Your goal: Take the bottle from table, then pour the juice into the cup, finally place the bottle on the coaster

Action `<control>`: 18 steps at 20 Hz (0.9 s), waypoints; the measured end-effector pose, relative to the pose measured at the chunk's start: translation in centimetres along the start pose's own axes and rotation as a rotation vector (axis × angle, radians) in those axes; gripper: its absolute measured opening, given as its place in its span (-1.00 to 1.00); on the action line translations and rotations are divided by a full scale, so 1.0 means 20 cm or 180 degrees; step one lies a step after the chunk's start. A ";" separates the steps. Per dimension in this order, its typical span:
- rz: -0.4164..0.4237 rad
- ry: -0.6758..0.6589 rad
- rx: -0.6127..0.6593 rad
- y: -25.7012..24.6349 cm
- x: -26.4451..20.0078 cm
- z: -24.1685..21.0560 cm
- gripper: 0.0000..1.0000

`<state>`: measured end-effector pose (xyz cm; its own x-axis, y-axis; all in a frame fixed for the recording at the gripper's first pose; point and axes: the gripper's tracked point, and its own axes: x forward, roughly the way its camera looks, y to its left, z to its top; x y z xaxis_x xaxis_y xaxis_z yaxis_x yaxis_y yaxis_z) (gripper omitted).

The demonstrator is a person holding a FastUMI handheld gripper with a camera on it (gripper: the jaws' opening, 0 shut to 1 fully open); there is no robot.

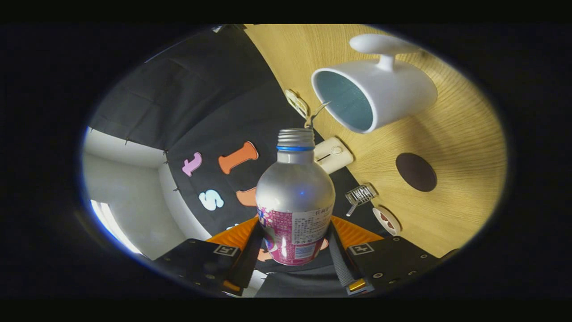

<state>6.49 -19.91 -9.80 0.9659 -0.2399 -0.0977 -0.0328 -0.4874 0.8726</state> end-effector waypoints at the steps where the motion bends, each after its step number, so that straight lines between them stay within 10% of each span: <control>1: 0.0020 0.0002 0.0021 0.00 0.00 0.00 0.48; 18: 0.0225 0.0002 0.0415 0.09 -0.01 0.03 0.48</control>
<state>6.08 -21.24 -8.53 0.9601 -0.2770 -0.0378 -0.1339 -0.5743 0.8076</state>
